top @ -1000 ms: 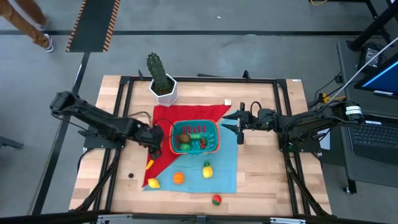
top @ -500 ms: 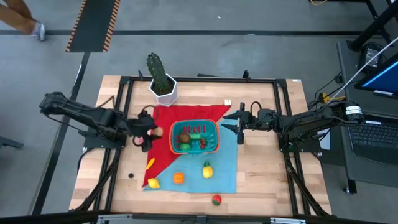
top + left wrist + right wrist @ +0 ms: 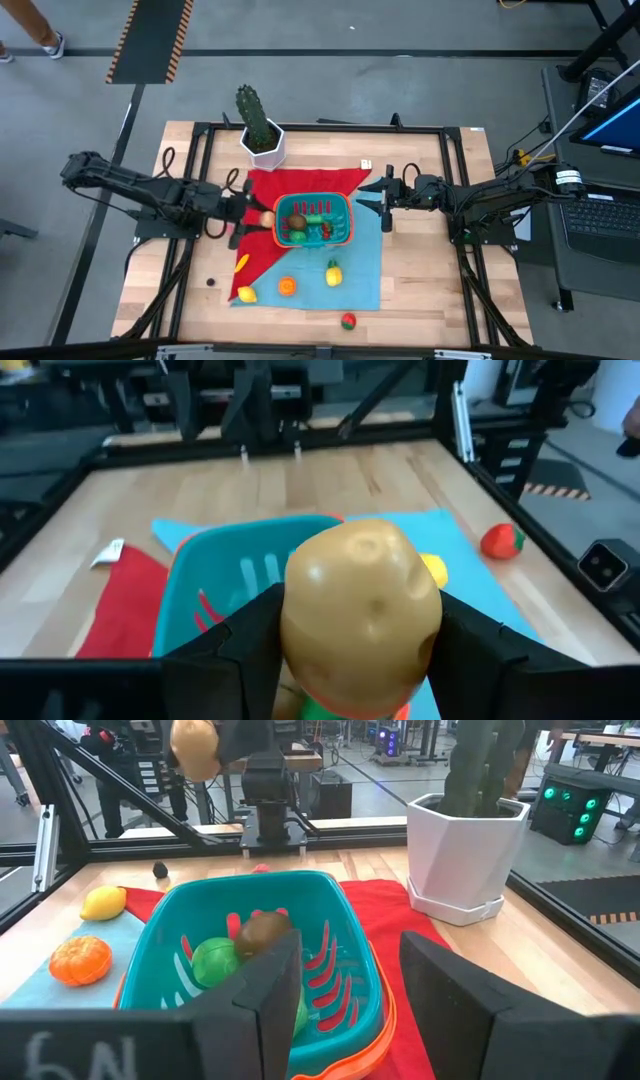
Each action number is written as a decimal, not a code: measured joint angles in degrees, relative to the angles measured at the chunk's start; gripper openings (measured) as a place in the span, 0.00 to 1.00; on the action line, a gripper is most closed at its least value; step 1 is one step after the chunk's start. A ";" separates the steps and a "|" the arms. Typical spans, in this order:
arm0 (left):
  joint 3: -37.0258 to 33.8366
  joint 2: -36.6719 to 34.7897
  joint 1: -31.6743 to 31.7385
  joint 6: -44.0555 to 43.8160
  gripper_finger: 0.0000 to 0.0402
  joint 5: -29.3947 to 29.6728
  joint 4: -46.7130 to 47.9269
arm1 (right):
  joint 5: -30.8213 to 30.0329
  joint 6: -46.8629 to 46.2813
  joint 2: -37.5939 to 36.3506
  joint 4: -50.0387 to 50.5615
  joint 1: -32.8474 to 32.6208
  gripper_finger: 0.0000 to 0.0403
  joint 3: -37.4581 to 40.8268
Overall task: Build produce basket
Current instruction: Put the light brown potato into the blue basket
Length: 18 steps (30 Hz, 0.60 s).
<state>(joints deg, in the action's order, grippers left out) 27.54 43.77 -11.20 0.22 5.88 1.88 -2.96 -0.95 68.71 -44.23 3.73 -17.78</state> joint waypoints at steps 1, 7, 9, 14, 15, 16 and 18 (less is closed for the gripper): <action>-0.61 0.00 0.48 0.26 0.47 -0.66 -1.32 | 0.00 0.00 0.00 -0.01 0.00 0.43 0.00; -1.52 0.02 3.44 -1.33 0.47 0.73 -2.78 | 0.00 0.00 0.00 -0.01 0.00 0.43 0.00; -1.51 0.65 4.39 -2.51 0.47 3.94 -3.13 | 0.00 0.00 0.00 0.00 0.00 0.43 0.00; -1.54 4.07 6.57 -4.55 0.47 9.33 -3.49 | -0.01 0.00 0.00 -0.02 0.25 0.43 0.00; -1.56 4.90 6.92 -4.55 0.47 8.73 -4.03 | -0.02 0.00 0.00 -0.02 0.33 0.43 0.00; -1.55 5.78 7.30 -4.54 0.47 7.56 -4.87 | -0.01 -0.01 0.00 -0.02 0.45 0.43 0.00; -1.55 7.47 8.16 -4.19 0.47 4.94 -6.90 | -0.02 -0.09 0.00 -0.02 0.55 0.43 0.00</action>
<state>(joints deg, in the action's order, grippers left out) 25.99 51.24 -3.04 -3.98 10.82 -5.02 -2.98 -1.04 68.71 -44.25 4.27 -17.78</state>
